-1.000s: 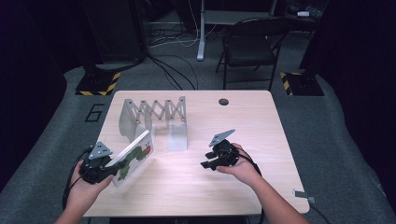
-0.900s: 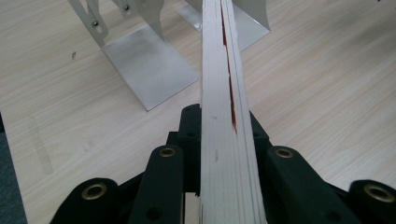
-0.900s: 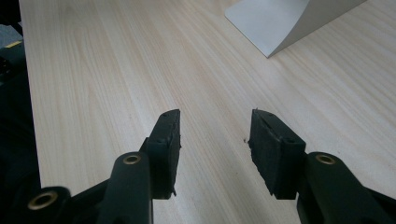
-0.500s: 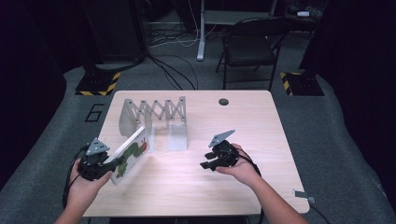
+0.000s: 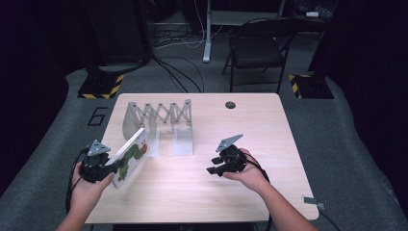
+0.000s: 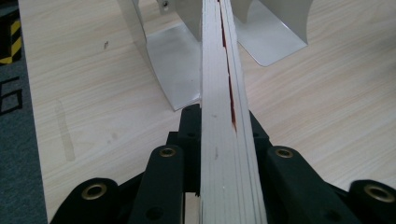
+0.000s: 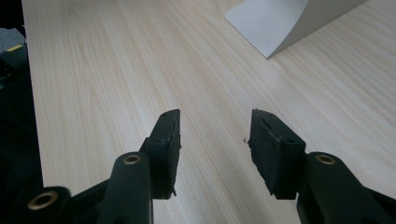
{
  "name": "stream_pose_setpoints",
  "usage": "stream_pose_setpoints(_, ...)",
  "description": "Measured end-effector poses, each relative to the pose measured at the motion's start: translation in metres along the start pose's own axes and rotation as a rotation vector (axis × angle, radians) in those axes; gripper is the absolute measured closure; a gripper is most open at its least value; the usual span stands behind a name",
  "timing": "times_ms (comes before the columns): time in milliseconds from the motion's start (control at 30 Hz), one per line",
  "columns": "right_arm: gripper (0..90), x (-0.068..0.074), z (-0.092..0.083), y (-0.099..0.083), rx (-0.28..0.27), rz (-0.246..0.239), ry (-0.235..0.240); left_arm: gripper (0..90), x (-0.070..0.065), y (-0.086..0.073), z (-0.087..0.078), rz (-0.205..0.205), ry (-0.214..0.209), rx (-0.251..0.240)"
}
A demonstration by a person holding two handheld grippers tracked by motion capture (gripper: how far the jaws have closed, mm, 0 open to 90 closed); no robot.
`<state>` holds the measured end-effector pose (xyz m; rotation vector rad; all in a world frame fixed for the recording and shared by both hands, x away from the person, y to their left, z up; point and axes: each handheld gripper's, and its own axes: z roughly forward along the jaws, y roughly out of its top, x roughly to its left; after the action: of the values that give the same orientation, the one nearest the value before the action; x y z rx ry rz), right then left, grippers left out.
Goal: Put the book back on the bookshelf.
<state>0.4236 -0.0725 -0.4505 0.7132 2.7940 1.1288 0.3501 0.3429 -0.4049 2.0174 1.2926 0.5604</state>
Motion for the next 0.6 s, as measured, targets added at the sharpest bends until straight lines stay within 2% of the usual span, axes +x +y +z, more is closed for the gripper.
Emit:
stream_pose_setpoints(333,53.3,-0.001,-0.003,-0.001,-0.007,0.005,-0.005,75.6,0.004,0.006,0.008,-0.035,0.021,0.004)
stream_pose_setpoints(600,53.3,-0.001,-0.005,-0.002,-0.018,0.011,-0.012,75.6,0.003,0.012,0.015,-0.041,0.046,-0.014)
